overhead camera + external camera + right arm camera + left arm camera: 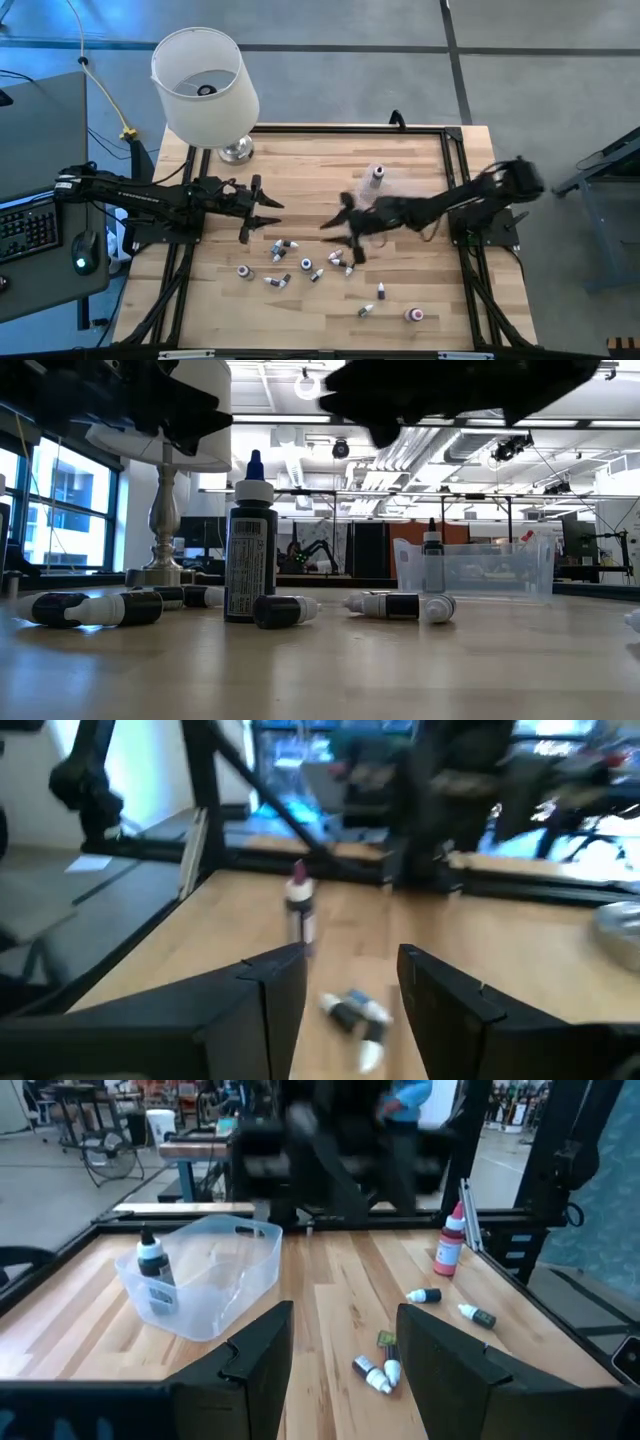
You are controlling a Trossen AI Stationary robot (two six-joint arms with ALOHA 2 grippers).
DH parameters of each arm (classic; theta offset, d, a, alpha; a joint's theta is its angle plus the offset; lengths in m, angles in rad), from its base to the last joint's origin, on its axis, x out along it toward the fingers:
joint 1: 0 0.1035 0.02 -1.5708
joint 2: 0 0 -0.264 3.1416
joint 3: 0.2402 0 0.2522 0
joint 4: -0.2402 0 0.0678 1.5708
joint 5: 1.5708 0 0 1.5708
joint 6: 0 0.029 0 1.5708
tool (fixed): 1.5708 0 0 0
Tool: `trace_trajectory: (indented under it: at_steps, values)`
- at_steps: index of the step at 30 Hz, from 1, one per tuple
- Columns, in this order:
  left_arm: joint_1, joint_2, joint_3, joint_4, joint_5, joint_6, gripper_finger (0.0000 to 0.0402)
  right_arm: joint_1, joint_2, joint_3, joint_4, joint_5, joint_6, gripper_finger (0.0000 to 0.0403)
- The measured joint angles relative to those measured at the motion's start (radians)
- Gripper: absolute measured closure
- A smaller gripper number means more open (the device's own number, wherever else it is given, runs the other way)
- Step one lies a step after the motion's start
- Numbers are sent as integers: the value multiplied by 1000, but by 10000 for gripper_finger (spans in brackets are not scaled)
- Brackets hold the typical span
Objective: Pick & Place food coloring
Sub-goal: Put the large blue food coloring bottle into the transparent bin
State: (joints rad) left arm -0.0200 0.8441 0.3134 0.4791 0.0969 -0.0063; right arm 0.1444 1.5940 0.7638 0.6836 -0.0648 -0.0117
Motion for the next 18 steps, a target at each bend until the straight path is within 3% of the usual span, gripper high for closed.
trace_trajectory:
  at_steps: [7,12,18]
  values:
    - [0,-101,0,-44,162,26,225,51,228,217,-51,-133,3,251]
    - [0,-164,1,-103,233,1,225,66,325,307,-125,-100,4,251]
    - [0,-182,0,-119,249,1,225,66,411,318,-126,-57,11,251]
